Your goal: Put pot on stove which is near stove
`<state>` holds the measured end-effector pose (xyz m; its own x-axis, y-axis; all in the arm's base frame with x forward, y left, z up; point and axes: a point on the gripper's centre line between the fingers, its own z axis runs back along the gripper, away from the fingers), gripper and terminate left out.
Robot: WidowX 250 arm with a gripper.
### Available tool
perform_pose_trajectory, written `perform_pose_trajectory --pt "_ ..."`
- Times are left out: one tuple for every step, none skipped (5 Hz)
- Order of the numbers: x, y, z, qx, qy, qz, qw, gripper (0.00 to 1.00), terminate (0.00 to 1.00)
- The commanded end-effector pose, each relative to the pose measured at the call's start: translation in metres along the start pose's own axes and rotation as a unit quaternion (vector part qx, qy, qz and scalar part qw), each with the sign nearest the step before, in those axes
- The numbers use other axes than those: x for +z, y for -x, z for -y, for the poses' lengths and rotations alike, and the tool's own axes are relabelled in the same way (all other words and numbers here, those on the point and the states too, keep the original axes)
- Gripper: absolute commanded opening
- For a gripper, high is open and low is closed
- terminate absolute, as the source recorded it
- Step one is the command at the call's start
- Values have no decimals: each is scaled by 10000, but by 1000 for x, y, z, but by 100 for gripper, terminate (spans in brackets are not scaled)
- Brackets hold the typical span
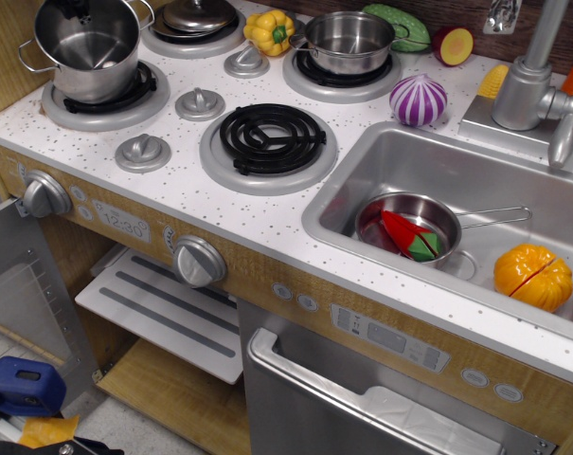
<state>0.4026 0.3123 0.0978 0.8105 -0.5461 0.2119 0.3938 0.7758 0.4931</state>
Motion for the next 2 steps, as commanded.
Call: perform_pose_trajectory --pt "22 1 -21 -59 -355 148 9992 100 0" --pt "22 1 -21 -59 -355 148 9992 100 100"
